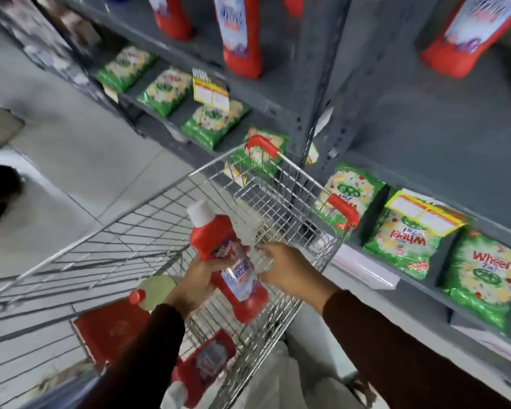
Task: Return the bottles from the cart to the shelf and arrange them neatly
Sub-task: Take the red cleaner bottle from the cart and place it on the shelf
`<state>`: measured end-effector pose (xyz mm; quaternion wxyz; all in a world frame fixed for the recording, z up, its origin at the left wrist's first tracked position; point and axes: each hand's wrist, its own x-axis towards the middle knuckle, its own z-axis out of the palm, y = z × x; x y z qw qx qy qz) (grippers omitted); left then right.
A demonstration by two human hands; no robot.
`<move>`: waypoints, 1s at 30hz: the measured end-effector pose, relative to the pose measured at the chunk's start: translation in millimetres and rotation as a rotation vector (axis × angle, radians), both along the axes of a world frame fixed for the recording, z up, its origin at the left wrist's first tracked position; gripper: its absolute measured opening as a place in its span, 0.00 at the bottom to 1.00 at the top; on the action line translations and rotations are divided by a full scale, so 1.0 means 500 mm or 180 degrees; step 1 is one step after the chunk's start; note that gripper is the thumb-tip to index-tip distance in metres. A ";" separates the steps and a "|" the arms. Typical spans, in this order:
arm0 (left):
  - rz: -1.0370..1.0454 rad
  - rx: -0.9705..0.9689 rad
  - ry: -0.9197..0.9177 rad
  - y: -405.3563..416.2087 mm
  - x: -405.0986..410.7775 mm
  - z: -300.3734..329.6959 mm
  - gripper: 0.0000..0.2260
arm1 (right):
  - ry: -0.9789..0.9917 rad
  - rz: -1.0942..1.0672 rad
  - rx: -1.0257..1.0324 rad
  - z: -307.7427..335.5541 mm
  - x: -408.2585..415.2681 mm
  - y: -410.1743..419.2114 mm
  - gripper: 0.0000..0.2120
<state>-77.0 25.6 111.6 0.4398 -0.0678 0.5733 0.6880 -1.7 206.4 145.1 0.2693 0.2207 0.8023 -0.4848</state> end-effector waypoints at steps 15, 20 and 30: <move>-0.0207 0.1347 0.1220 0.381 0.178 0.664 0.27 | 0.1896 -0.1267 -0.1125 0.508 0.350 0.232 0.23; -0.0777 0.2024 0.1519 0.504 0.270 0.802 0.20 | 0.2373 -0.1275 -0.1088 0.636 0.485 0.311 0.19; -0.1464 0.2531 0.2459 0.708 0.413 1.080 0.26 | 0.3209 -0.1823 -0.0902 0.847 0.641 0.457 0.22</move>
